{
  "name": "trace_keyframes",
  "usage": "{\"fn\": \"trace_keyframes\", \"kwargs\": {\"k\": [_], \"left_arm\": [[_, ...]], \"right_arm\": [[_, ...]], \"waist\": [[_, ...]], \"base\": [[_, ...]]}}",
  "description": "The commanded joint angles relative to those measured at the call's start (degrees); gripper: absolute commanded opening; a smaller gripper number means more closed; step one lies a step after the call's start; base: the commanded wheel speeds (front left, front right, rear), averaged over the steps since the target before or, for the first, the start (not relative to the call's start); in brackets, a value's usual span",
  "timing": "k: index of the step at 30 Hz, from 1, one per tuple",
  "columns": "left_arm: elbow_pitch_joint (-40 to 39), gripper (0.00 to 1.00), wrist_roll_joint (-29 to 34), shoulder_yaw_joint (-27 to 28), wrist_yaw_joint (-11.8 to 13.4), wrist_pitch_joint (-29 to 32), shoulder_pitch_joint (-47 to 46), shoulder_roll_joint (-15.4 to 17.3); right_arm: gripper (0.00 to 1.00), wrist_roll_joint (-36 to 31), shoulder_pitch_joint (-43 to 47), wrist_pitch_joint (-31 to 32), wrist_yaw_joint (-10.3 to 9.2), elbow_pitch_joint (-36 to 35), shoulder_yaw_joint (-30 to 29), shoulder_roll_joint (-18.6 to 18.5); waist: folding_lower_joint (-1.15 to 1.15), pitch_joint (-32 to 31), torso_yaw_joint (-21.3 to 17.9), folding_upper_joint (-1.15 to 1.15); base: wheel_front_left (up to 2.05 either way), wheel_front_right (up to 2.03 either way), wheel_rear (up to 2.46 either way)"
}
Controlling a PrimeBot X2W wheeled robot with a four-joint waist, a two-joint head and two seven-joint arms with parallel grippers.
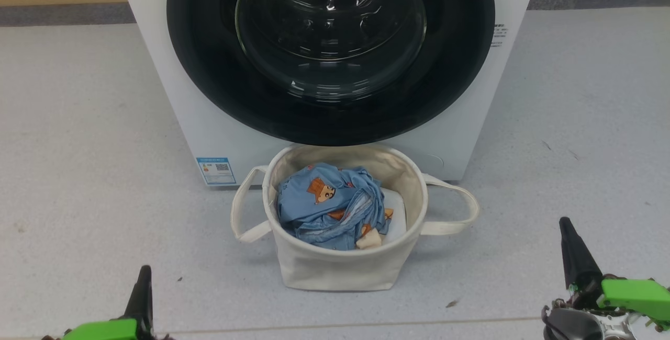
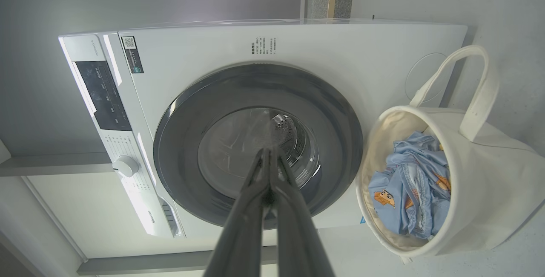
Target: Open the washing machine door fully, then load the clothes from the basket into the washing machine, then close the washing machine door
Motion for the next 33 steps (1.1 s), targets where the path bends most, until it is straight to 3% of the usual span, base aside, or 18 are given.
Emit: {"fn": "trace_keyframes", "kwargs": {"k": [1,33], "left_arm": [[-1.6,0.0,0.5,2.3,-0.4,0.5,-1.4,0.5],[-1.6,0.0,0.6,2.4,-0.4,0.5,-1.4,0.5]], "right_arm": [[0.0,-0.4,-0.8,0.4,0.02,-2.0,1.1,-0.4],[0.0,-0.4,-0.8,0.5,0.02,-2.0,1.0,-0.3]], "waist": [[0.0,0.0,0.0,0.0],[0.0,0.0,0.0,0.0]], "base": [[0.0,0.0,0.0],[0.0,0.0,0.0]]}}
